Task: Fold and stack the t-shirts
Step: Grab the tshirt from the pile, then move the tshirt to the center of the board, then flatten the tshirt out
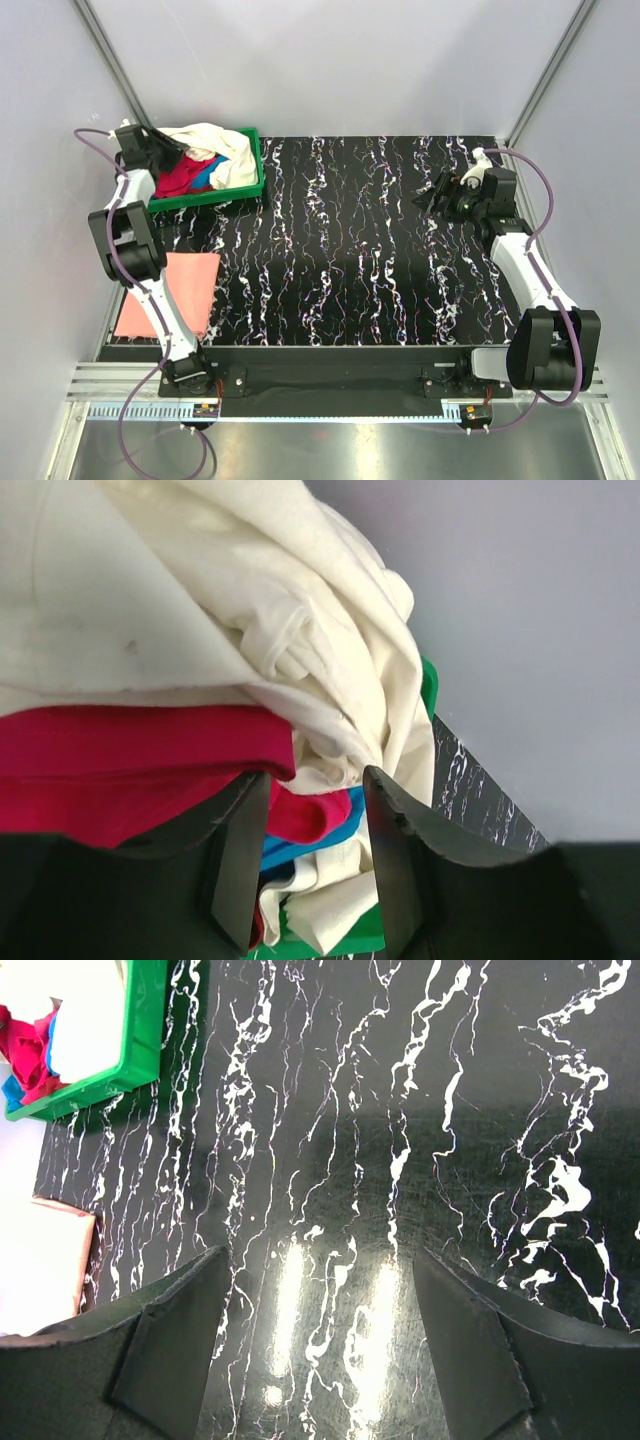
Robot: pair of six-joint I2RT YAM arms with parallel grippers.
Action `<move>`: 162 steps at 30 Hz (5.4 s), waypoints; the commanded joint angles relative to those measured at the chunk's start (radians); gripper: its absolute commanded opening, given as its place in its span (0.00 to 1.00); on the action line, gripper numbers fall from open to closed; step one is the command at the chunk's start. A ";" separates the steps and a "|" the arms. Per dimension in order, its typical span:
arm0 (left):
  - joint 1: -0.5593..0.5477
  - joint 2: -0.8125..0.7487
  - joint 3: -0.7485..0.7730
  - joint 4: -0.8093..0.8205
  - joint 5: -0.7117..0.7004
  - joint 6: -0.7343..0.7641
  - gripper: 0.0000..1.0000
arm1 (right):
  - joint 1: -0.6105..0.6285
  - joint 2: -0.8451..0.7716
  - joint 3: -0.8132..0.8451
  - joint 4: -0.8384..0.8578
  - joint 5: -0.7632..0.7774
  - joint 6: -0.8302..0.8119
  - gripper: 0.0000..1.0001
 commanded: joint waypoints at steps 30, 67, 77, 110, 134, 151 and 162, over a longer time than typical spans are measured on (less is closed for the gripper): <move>0.008 0.121 0.294 -0.121 -0.118 0.039 0.60 | 0.003 0.066 0.014 0.049 -0.044 0.055 0.77; -0.159 -0.103 -0.069 0.870 -0.096 -0.815 0.00 | 0.028 0.036 0.169 -0.117 -0.100 0.076 0.49; -0.279 -0.089 0.398 0.834 -0.187 -0.962 0.00 | 0.028 -0.081 0.140 -0.182 -0.064 0.085 0.47; -0.853 -1.128 -0.856 -0.533 -0.273 0.183 0.89 | 0.318 0.061 0.098 -0.422 -0.044 0.050 0.61; -0.501 -0.542 -0.916 -0.062 0.169 0.162 0.72 | 0.778 0.591 0.650 -0.692 0.333 -0.109 0.57; -0.486 -0.408 -0.841 -0.007 0.207 0.160 0.25 | 0.800 0.631 0.609 -0.666 0.421 -0.091 0.40; -0.487 -0.722 -0.781 -0.183 0.142 0.189 0.03 | 0.792 0.521 0.493 -0.574 0.490 -0.014 0.00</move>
